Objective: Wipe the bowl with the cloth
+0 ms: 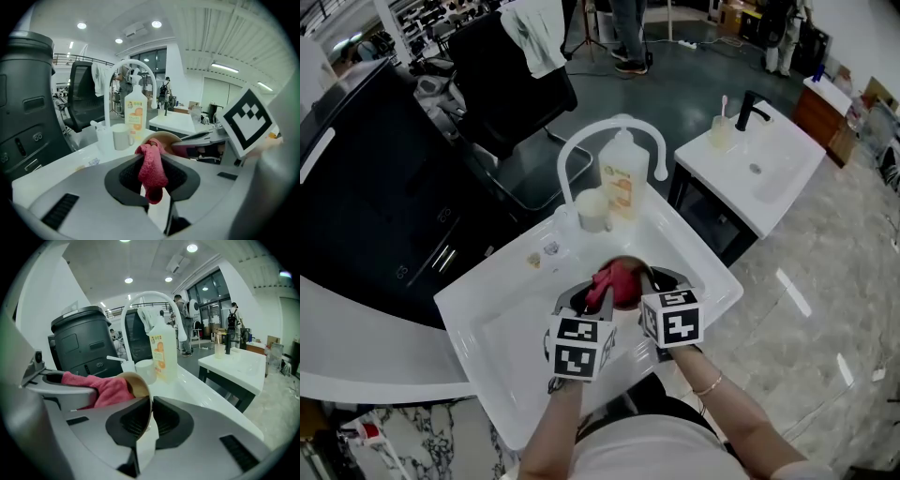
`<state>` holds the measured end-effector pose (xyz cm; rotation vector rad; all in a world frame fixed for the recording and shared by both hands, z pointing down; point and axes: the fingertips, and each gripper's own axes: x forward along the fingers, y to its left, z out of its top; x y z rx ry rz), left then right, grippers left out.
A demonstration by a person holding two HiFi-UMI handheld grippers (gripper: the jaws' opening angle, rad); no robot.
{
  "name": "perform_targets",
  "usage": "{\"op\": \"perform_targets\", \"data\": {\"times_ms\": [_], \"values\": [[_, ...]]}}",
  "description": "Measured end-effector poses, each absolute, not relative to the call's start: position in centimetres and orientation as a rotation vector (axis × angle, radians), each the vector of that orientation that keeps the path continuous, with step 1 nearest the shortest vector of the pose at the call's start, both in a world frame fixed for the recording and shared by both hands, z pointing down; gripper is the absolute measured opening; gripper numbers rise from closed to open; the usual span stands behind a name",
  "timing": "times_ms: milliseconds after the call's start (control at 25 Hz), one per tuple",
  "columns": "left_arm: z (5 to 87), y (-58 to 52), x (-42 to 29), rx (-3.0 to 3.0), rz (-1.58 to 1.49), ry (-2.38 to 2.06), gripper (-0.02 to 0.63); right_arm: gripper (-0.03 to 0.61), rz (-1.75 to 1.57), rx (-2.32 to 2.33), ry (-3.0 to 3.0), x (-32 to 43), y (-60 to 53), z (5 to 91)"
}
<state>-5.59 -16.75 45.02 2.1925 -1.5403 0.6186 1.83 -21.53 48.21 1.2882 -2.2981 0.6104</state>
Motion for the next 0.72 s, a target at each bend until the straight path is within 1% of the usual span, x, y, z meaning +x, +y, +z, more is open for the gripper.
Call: {"op": "perform_targets", "data": {"times_ms": [120, 200, 360, 520, 720], "values": [[43.2, -16.2, -6.9, 2.187, 0.536, -1.590, 0.084, 0.025, 0.619, 1.311, -2.287, 2.0, -21.8, 48.3], [41.7, -15.9, -7.0, 2.197, 0.409, -1.573, 0.084, 0.021, 0.625, 1.321, -2.292, 2.0, -21.8, 48.1], [40.7, -15.6, -5.1, 2.214, 0.199, -1.436, 0.084, 0.020, 0.627, 1.325, -2.329, 1.0, -21.5, 47.0], [42.3, -14.9, -2.4, 2.194, 0.147, -1.267, 0.084, 0.021, 0.655, 1.341, -2.353, 0.9, -21.2, 46.1], [44.5, -13.5, -1.2, 2.170, 0.202, -1.155, 0.084, 0.037, 0.710, 1.372, -2.346, 1.7, -21.2, 46.2]]}}
